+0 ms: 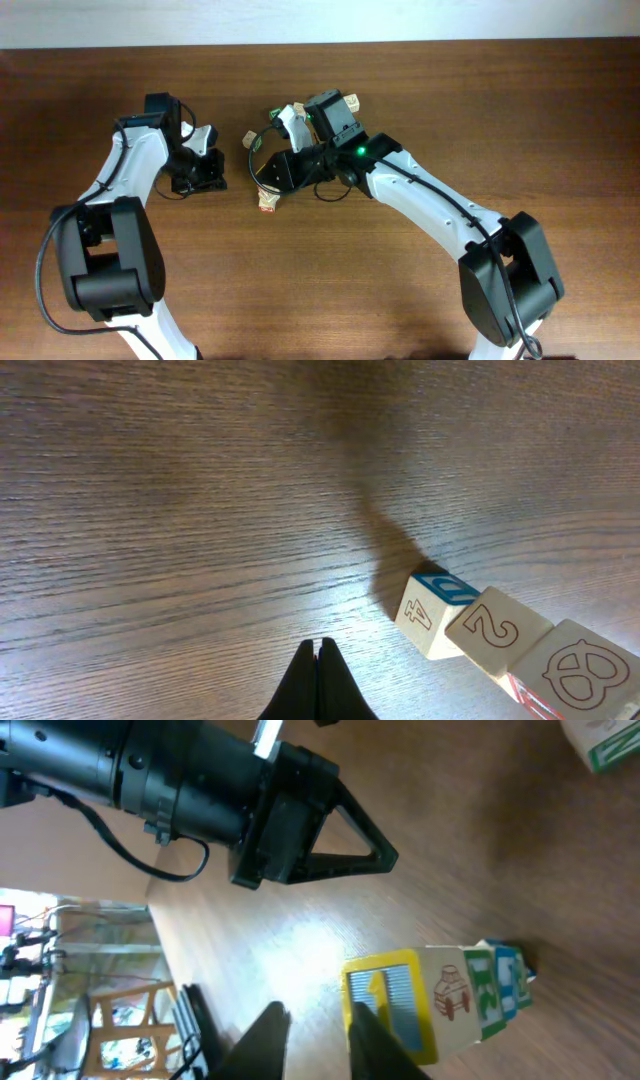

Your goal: Rotate 5 blocks

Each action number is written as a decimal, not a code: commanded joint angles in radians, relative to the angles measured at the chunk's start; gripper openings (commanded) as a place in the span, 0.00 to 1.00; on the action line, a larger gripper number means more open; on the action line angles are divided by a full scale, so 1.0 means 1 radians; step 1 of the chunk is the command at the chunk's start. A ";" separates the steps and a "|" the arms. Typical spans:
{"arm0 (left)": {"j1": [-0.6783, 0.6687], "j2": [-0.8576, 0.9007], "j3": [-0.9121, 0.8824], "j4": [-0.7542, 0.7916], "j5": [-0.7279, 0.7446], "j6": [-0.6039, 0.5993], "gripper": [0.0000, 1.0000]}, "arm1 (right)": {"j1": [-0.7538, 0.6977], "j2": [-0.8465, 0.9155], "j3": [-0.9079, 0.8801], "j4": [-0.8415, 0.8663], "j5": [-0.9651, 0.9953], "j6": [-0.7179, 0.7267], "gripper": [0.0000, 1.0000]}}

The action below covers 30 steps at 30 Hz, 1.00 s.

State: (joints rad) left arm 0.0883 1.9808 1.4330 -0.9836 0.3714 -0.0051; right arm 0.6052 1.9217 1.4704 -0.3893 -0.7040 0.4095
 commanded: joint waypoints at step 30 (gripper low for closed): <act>0.008 0.003 0.017 0.001 -0.005 -0.009 0.00 | 0.011 0.050 0.061 -0.056 -0.011 0.023 0.31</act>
State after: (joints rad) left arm 0.0883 1.9808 1.4330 -0.9836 0.3664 -0.0048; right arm 0.6067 1.9423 1.5204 -0.4374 -0.7235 0.4202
